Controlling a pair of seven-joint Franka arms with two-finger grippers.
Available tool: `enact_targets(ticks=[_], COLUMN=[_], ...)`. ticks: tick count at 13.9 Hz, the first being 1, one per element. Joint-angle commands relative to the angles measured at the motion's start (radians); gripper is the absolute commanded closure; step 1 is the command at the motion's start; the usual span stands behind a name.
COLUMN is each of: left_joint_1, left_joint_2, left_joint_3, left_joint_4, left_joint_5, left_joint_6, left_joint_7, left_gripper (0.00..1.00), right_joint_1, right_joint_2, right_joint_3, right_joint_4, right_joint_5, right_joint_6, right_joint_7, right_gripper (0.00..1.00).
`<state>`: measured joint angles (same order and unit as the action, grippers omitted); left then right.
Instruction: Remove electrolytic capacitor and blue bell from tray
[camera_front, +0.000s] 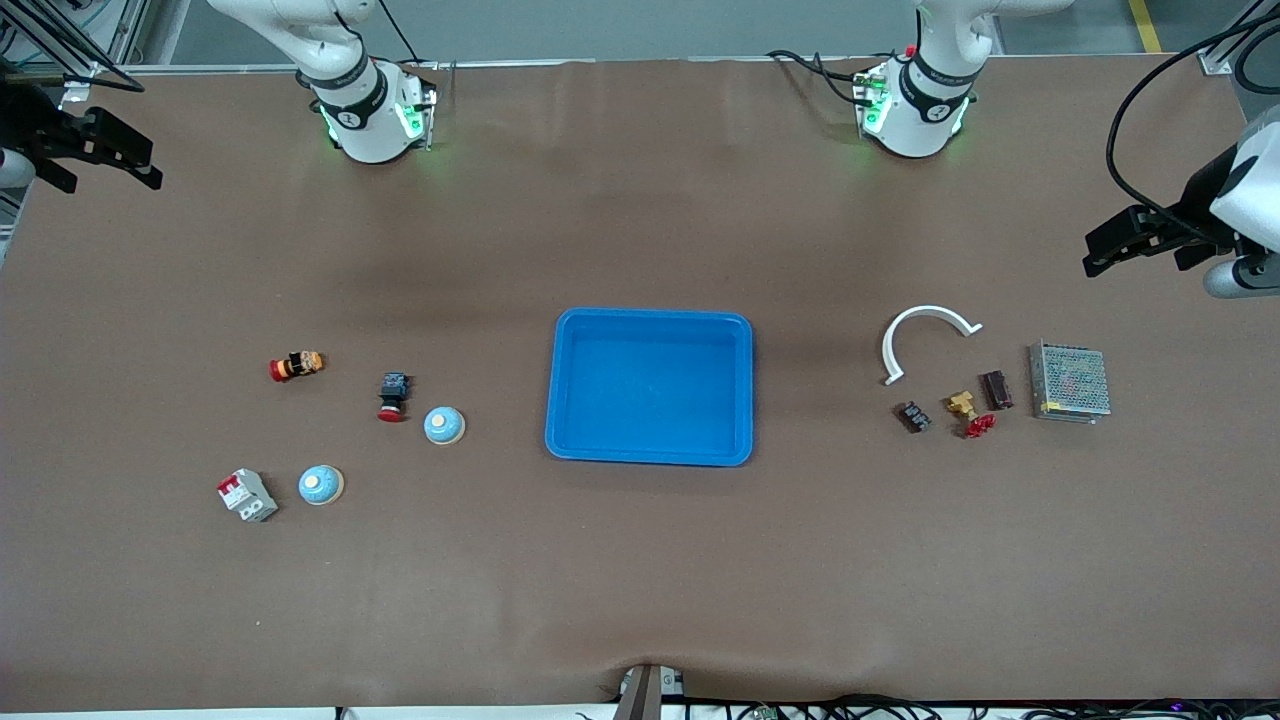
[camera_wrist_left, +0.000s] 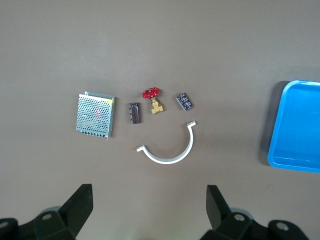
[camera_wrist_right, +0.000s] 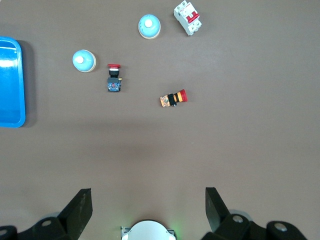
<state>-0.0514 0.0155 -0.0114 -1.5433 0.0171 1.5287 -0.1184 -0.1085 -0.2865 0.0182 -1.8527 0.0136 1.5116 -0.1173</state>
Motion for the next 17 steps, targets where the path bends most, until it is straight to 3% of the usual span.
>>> enact_targets(ticks=[1, 8, 17], left_joint_1=[0.001, -0.004, -0.007], left_joint_2=[-0.008, -0.002, 0.012], left_joint_3=[0.001, 0.001, 0.001], left_joint_4=[-0.001, 0.006, 0.034], left_joint_5=[-0.017, -0.010, -0.002], left_joint_6=[-0.002, -0.002, -0.002], left_joint_7=[0.019, 0.017, 0.013], left_gripper=[0.00, 0.00, 0.00], right_joint_1=[-0.016, -0.071, -0.068], right_joint_2=[-0.011, -0.003, 0.006], right_joint_3=[0.006, 0.006, 0.006], right_joint_4=[0.001, 0.047, 0.050], right_joint_5=[-0.006, -0.014, -0.007], right_joint_6=[-0.002, -0.018, -0.013], right_joint_7=[0.002, 0.002, 0.002], right_gripper=[0.00, 0.00, 0.00])
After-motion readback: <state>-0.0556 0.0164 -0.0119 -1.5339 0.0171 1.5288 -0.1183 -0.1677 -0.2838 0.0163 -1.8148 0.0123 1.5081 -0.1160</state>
